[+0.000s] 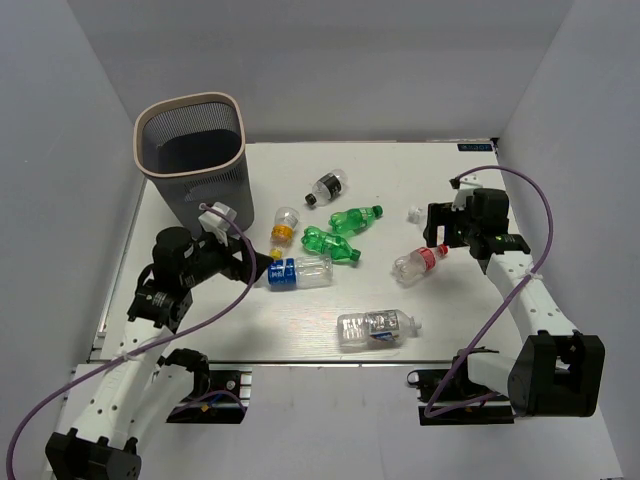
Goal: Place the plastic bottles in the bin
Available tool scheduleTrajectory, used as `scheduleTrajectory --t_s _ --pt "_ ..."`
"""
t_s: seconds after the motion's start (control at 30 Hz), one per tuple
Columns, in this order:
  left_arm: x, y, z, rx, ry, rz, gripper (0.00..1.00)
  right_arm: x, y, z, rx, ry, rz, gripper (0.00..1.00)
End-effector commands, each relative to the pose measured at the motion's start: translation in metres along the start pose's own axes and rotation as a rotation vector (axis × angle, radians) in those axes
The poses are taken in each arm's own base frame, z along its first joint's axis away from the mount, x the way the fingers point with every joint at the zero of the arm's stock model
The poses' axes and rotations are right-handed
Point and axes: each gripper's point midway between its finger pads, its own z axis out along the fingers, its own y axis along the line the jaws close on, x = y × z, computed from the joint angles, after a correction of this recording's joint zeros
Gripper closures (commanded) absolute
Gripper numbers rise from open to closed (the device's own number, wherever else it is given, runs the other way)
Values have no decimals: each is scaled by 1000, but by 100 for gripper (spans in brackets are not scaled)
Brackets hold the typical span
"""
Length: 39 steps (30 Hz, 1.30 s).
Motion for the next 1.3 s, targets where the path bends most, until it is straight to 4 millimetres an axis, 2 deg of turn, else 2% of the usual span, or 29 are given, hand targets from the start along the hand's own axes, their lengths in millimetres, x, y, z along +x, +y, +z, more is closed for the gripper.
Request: scheduleTrajectory --t_s 0.0,0.1,0.13,0.17,0.23,0.33,0.47,0.53,0.57,0.6,0.63,0.67,0.7,0.77,0.8,0.83,0.87,0.9,0.97,1.0,1.1,1.23,1.27 --pt "2 -4 4 40 12 4 1 -5 3 0 -21 -12 -28 10" --pt "4 0 11 38 34 2 1 -4 3 0 -35 2 -69 10" --pt "2 1 12 38 36 15 1 2 5 0 -53 28 -74 10" --pt "-1 1 14 49 38 27 1 -4 5 -1 -56 25 -102 10" --pt "0 4 19 47 56 27 1 5 6 -2 -89 79 -152 10" --pt "-4 4 23 58 63 34 2 2 7 -5 -119 94 -229 10" --pt "-6 5 39 95 93 40 16 -3 8 -10 -141 79 -277 10" --pt "-12 3 46 117 103 50 32 -6 9 -11 -150 74 -309 11" --pt "-13 3 50 129 109 56 39 -3 17 -13 -200 84 -304 29" --pt "-15 2 58 141 124 54 49 -7 19 -14 -209 77 -305 83" --pt "-20 -2 61 156 130 78 51 -1 23 -16 -236 94 -296 99" --pt "-13 1 65 144 156 68 51 -2 27 -17 -253 87 -300 100" --pt "-16 -6 69 167 162 96 49 2 29 -18 -265 86 -307 99" --pt "-6 0 80 149 212 109 42 8 34 -21 -294 80 -321 39" --pt "-4 -7 83 174 235 144 31 14 38 -23 -312 84 -321 19" --pt "1 -6 86 172 261 161 29 19 40 -24 -324 90 -316 10" --pt "11 -5 91 177 315 164 26 17 42 -27 -331 72 -326 10" --pt "17 -5 94 186 344 206 22 24 43 -27 -344 83 -321 10" --pt "30 -13 98 216 397 245 17 25 45 -28 -357 79 -336 10" --pt "43 -10 101 220 444 268 12 24 47 -29 -363 71 -343 10" --pt "57 -13 111 199 484 346 2 24 47 -29 -370 74 -349 10" --pt "73 -3 124 139 535 443 0 25 50 -29 -393 81 -344 10" --pt "76 -7 128 143 539 469 0 26 50 -28 -394 82 -344 10"
